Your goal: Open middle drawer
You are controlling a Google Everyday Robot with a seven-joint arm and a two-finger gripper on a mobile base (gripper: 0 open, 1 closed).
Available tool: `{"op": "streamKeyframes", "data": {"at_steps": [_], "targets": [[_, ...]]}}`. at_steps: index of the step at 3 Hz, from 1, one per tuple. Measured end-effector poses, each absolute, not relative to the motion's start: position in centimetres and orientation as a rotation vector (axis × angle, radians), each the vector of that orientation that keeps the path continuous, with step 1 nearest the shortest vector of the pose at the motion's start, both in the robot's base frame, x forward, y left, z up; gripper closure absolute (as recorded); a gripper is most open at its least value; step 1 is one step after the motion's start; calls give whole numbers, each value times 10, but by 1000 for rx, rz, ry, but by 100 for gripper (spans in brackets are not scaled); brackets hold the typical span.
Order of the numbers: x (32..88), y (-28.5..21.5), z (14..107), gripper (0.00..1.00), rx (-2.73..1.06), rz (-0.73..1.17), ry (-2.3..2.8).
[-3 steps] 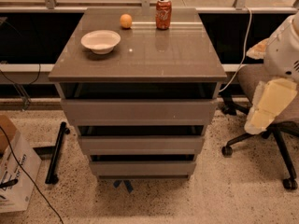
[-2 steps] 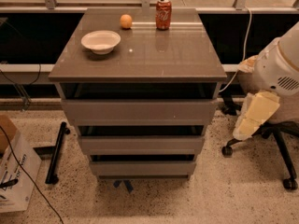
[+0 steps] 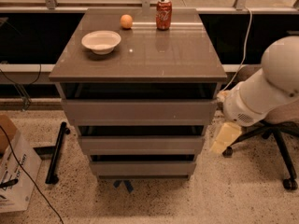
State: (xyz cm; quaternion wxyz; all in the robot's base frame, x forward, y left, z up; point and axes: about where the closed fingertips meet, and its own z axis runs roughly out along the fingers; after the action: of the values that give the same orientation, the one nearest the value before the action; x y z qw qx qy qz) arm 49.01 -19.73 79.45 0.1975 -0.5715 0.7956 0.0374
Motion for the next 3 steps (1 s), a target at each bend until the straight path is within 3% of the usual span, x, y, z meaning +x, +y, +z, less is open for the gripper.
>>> {"op": "streamKeyframes", "data": {"at_steps": [1,3], "targets": [[514,-190,738,0,-1591,137,2221],[518,-186,730,0,-1593,92,2236]]}}
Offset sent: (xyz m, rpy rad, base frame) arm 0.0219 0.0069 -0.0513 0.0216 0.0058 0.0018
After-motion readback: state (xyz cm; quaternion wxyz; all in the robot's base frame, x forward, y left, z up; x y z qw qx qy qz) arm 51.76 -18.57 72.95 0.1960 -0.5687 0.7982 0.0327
